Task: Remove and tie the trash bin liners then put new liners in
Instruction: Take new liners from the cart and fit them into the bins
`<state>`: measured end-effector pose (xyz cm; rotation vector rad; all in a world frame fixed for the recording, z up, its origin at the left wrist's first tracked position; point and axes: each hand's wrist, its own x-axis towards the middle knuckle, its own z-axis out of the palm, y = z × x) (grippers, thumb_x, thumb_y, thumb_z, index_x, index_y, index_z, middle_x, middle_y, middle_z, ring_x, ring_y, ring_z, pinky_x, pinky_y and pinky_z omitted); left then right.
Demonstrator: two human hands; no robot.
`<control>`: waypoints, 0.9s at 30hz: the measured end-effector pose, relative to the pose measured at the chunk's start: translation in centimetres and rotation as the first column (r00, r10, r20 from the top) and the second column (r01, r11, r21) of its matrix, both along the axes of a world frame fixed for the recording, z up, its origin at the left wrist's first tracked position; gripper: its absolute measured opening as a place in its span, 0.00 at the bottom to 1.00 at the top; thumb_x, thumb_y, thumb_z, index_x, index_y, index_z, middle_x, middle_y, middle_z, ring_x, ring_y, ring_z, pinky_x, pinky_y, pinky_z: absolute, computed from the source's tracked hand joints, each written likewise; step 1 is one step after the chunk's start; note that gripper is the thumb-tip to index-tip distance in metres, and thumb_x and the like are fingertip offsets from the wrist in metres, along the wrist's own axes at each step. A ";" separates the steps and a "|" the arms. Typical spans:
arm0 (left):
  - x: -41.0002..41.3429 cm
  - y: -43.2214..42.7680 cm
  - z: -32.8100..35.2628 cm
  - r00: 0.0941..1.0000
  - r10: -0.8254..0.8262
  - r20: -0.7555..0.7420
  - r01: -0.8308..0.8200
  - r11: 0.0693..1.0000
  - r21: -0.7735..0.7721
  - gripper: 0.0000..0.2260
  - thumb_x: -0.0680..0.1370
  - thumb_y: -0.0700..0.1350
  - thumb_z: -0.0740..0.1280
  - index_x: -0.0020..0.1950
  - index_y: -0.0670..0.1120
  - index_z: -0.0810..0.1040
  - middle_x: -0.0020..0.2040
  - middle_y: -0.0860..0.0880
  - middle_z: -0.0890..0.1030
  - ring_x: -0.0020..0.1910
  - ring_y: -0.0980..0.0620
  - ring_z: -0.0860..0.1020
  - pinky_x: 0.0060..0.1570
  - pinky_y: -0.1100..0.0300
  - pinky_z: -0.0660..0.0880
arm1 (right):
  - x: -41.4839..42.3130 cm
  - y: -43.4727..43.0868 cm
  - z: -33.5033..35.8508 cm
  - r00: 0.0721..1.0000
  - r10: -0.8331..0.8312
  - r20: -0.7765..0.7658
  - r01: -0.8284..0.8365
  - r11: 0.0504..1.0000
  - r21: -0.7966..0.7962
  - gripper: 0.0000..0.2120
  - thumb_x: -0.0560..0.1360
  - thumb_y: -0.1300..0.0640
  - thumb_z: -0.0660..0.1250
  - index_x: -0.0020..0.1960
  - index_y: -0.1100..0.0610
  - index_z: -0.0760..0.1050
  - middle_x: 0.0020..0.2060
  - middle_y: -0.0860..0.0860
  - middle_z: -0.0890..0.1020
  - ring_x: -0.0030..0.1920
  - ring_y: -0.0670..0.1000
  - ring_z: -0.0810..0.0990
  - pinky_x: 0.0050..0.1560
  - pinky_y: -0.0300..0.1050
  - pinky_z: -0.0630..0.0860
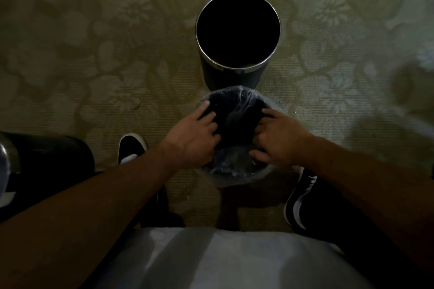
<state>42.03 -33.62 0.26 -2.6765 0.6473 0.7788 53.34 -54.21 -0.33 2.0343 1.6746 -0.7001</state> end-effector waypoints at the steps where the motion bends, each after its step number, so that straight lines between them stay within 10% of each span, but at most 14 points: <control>1: -0.2 -1.0 -0.1 0.998 0.061 0.029 -0.058 0.994 -0.091 0.22 0.80 0.59 0.56 0.64 0.48 0.78 0.62 0.45 0.78 0.70 0.42 0.70 0.77 0.41 0.49 | 0.3 0.6 0.0 0.999 -0.035 -0.018 0.036 0.998 0.049 0.37 0.72 0.36 0.37 0.53 0.49 0.82 0.51 0.49 0.83 0.59 0.54 0.78 0.74 0.57 0.62; 6: -1.2 -4.5 -0.4 0.908 0.277 -0.315 -0.354 0.908 -0.223 0.28 0.82 0.63 0.49 0.76 0.49 0.65 0.76 0.44 0.67 0.73 0.42 0.66 0.72 0.44 0.62 | 1.1 3.4 -0.8 0.923 -0.323 -0.210 0.350 0.930 0.108 0.19 0.80 0.46 0.58 0.67 0.50 0.76 0.62 0.53 0.78 0.62 0.55 0.78 0.62 0.53 0.74; 13: -1.5 -4.8 0.6 0.756 0.207 -0.621 -0.416 0.885 -0.211 0.22 0.84 0.60 0.51 0.75 0.56 0.67 0.72 0.46 0.73 0.70 0.43 0.71 0.71 0.51 0.65 | 2.4 5.5 -3.1 0.742 -0.552 -0.381 0.623 0.778 0.086 0.37 0.80 0.49 0.65 0.82 0.56 0.52 0.79 0.59 0.60 0.77 0.59 0.63 0.77 0.50 0.62; 17: 0.2 -3.1 0.9 0.914 0.157 -0.375 -0.269 0.925 -0.269 0.20 0.79 0.62 0.58 0.62 0.53 0.78 0.57 0.48 0.82 0.56 0.46 0.79 0.58 0.53 0.74 | 1.9 4.4 -1.6 0.882 -0.381 -0.277 0.434 0.886 0.163 0.23 0.79 0.45 0.63 0.73 0.50 0.70 0.63 0.54 0.80 0.63 0.55 0.78 0.65 0.52 0.73; 19: 1.2 -1.8 0.4 0.990 0.052 -0.131 -0.072 0.985 -0.154 0.21 0.77 0.61 0.58 0.63 0.52 0.77 0.60 0.48 0.80 0.63 0.46 0.75 0.68 0.48 0.65 | 1.0 2.8 -0.3 0.975 -0.176 -0.138 0.195 0.971 0.137 0.20 0.78 0.39 0.59 0.64 0.46 0.76 0.53 0.49 0.83 0.57 0.54 0.80 0.63 0.52 0.71; 22: 2.0 0.0 0.5 0.996 -0.001 -0.095 0.010 0.996 0.088 0.26 0.79 0.64 0.55 0.72 0.53 0.72 0.72 0.46 0.73 0.78 0.43 0.60 0.76 0.37 0.44 | -0.2 0.2 0.8 0.998 -0.037 -0.054 0.033 0.996 -0.081 0.30 0.79 0.30 0.48 0.66 0.46 0.76 0.57 0.50 0.83 0.64 0.55 0.76 0.76 0.60 0.53; 27: 1.8 0.7 0.7 0.990 0.032 -0.137 -0.002 0.977 0.213 0.23 0.81 0.61 0.56 0.71 0.53 0.74 0.75 0.45 0.70 0.80 0.42 0.54 0.75 0.34 0.43 | -0.3 -1.7 1.0 0.999 0.012 -0.030 -0.015 0.994 -0.107 0.44 0.74 0.27 0.36 0.54 0.52 0.82 0.51 0.51 0.84 0.63 0.54 0.76 0.79 0.60 0.47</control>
